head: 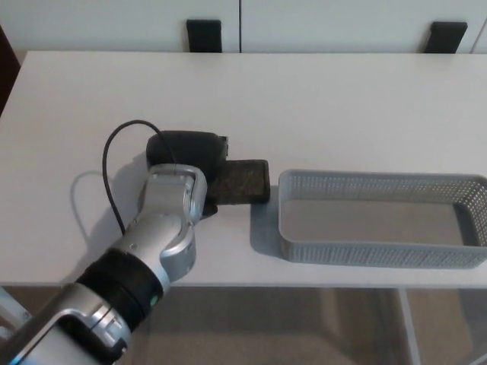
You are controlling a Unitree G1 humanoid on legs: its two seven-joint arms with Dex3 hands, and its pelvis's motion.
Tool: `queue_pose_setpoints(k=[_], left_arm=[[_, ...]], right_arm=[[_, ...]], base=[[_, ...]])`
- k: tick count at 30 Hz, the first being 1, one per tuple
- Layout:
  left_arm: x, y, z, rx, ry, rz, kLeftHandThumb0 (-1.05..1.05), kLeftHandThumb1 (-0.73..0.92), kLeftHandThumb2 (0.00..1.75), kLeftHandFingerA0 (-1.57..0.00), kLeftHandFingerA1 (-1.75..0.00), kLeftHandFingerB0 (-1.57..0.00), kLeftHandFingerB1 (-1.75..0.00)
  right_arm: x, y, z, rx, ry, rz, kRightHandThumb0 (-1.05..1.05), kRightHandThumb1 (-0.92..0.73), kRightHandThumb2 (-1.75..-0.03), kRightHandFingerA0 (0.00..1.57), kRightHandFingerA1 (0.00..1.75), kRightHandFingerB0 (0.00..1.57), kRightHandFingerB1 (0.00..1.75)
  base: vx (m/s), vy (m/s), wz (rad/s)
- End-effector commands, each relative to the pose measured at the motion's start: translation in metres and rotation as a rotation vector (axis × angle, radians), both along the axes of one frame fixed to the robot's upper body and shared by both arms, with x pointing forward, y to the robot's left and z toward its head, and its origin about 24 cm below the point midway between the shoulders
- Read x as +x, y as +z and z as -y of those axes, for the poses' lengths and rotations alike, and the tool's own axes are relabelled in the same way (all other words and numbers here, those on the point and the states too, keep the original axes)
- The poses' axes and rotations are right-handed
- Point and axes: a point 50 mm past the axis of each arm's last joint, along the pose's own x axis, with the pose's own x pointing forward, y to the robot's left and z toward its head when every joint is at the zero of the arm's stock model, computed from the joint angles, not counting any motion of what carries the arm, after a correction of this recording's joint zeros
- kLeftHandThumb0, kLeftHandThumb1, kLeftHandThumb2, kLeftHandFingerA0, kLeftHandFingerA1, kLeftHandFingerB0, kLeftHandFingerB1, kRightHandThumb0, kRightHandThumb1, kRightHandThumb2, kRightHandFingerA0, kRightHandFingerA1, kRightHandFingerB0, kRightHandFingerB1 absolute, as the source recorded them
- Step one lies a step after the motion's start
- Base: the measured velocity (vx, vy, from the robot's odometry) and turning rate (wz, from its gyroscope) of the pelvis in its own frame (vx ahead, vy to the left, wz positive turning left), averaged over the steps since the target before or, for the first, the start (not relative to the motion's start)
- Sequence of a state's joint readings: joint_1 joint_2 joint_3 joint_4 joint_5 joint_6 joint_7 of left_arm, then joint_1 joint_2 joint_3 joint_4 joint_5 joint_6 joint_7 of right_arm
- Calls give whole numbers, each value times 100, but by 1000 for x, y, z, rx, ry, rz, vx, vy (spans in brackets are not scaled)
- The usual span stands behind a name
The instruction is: The robot walks towards a desk on which an eraser is kept on the left hand side and a container is kept on the right hand side. The robot picks up the eraser using its left hand and places it in the container.
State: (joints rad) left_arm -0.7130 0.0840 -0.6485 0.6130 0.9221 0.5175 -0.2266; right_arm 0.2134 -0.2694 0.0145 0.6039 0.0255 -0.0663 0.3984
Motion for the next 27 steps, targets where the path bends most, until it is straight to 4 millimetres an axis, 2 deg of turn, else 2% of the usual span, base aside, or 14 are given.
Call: queue_pose_setpoints(k=[1, 7, 8, 10, 11, 12, 15, 20, 21, 22, 23, 25, 26, 27], left_arm=[[2, 0, -8, 31, 32, -117, -27, 58, 58, -63, -125, -34, -34], [1, 4, -11, -5, 14, -25, -29, 70, 62, -71, -126, -45, -39], [2, 11, -15, -63, 14, 32, -31, 78, 64, -70, -127, -49, -41], [3, 19, -19, -120, -8, 120, -30, 82, 65, -65, -157, -61, -53], [3, 22, -20, -128, -18, 143, -28, 81, 63, -63, -160, -60, -56], [5, 28, -21, -150, -25, 182, -26, 79, 62, -65, -162, -53, -44], [12, 47, -27, -226, -15, 277, -22, 73, 59, -66, -164, -62, -52], [22, 79, -37, -289, 12, 379, -24, 79, 59, -67, -171, -70, -66], [25, 90, -40, -311, 31, 406, -23, 78, 61, -70, -166, -67, -48], [26, 95, -41, -322, 40, 441, -38, 67, 74, -87, -148, -69, -56], [27, 103, -42, -345, 36, 482, -25, 78, 65, -75, -161, -76, -58], [26, 111, -41, -368, 18, 517, -26, 77, 64, -77, -163, -76, -72], [25, 116, -39, -387, 6, 535, -26, 80, 64, -74, -166, -63, -102], [23, 121, -34, -401, 1, 537, -30, 78, 67, -81, -159, -65, -49]], right_arm=[[0, 3, 9, -26, 34, -27, -37, -43, -53, 91, 56, 51, 44], [-1, 2, 8, -21, 46, -36, -39, -43, -53, 91, 56, 51, 45], [-1, 3, 8, -49, 72, -28, -41, -44, -53, 92, 55, 52, 44], [-1, 3, 8, -50, 74, -28, -41, -45, -53, 92, 55, 52, 44], [-1, 3, 7, -47, 72, -29, -40, -44, -53, 92, 56, 53, 45], [-1, 3, 7, -45, 68, -30, -40, -45, -53, 91, 55, 53, 44], [0, 3, 7, -39, 68, -31, -39, -45, -53, 91, 56, 52, 45], [2, 3, 7, -48, 68, -32, -39, -45, -53, 91, 55, 52, 44], [2, 4, 8, -51, 71, -30, -38, -45, -53, 91, 55, 53, 44], [1, 4, 8, -53, 72, -30, -38, -46, -53, 91, 55, 53, 45], [2, 4, 8, -51, 72, -31, -37, -46, -53, 91, 55, 53, 45], [2, 4, 8, -45, 70, -31, -38, -45, -53, 90, 55, 53, 45], [2, 4, 8, -39, 69, -31, -38, -45, -53, 91, 56, 54, 46], [3, 4, 8, -42, 71, -31, -40, -45, -53, 92, 55, 54, 45]], base=[[0, 0, 0], [0, 0, 0], [0, 0, 0], [0, 0, 0], [0, 0, 0], [0, 0, 0], [0, 0, 0], [0, 0, 0], [0, 0, 0], [0, 0, 0], [0, 0, 0], [0, 0, 0], [0, 0, 0], [0, 0, 0]])
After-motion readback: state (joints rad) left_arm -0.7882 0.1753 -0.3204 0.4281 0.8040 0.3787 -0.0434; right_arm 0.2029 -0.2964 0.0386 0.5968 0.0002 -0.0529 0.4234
